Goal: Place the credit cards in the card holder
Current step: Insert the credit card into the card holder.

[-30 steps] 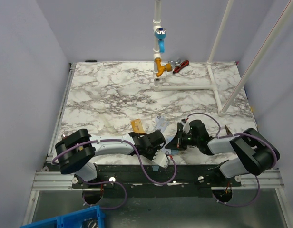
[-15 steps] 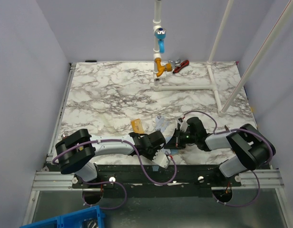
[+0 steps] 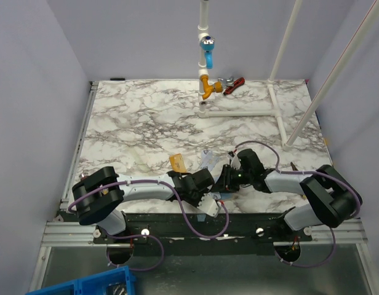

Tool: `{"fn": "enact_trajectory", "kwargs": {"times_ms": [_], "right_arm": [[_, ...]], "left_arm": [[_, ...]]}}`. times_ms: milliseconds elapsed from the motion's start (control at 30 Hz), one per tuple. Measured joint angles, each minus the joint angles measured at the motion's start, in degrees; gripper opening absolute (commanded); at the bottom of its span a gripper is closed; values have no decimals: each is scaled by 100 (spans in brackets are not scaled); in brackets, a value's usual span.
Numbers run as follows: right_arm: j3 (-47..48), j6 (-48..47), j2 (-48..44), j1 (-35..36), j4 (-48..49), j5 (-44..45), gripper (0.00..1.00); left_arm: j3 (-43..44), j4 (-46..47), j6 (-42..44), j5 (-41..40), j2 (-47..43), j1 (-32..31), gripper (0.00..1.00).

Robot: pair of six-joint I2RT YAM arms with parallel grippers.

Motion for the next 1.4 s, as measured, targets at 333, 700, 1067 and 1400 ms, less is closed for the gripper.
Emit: {"fn": "enact_trajectory", "kwargs": {"times_ms": [333,700,1067,1400], "right_arm": [[498,-245,-826,59,-1714,896,58],[702,-61,-780,728,-1950,1331,55],[872,293,-699,1003,-2159,1563,57],[1410,4,-765,933,-3012,2096,40]], "left_arm": [[2,55,-2,-13,24,83,0],[2,131,-83,-22,24,85,0],[4,227,-81,-26,39,85,0],[-76,352,-81,-68,28,85,0]]}}
